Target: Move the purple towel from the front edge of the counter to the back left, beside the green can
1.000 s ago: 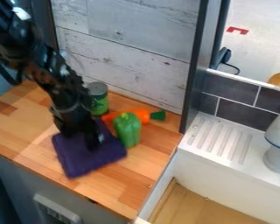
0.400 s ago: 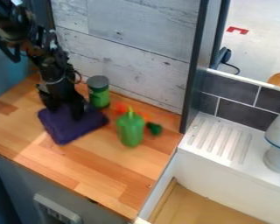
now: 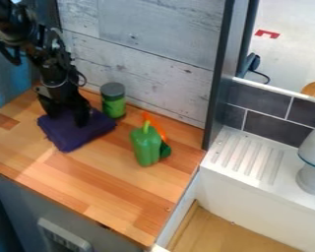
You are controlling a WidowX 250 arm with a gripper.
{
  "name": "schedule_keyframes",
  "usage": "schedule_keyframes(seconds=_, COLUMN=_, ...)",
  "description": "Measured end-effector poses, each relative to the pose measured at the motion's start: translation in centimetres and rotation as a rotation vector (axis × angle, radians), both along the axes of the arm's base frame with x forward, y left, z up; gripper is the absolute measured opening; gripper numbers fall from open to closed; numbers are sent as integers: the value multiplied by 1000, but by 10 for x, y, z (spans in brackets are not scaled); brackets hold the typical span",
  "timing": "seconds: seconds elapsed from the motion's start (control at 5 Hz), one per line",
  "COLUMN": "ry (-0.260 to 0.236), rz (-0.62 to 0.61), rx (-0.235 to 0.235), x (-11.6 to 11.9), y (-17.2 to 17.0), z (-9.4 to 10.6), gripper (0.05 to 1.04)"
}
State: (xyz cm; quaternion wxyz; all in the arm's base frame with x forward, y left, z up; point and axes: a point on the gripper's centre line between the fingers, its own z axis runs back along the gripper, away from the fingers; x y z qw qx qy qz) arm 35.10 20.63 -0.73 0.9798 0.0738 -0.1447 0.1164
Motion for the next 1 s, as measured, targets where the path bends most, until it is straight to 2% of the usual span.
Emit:
schedule_keyframes(seconds=0.2, ry=15, rz=-3, rx=-8, x=-13, y=-4, z=-1, gripper=1001)
schedule_keyframes(seconds=0.4, ry=29, rz=-13, rx=-3, x=-39, y=-2, z=0, gripper=1001)
schedule_keyframes(seconds=0.6, ry=42, rz=-4, rx=-19, x=-61, y=3, z=3, gripper=1001)
schedule_keyframes(seconds=0.8, ry=15, rz=1, rx=12, x=-64, y=6, z=19, gripper=1001)
schedule_keyframes(seconds=1.0, ry=-80, rz=33, rx=-6, x=-58, y=0, z=63, gripper=1001)
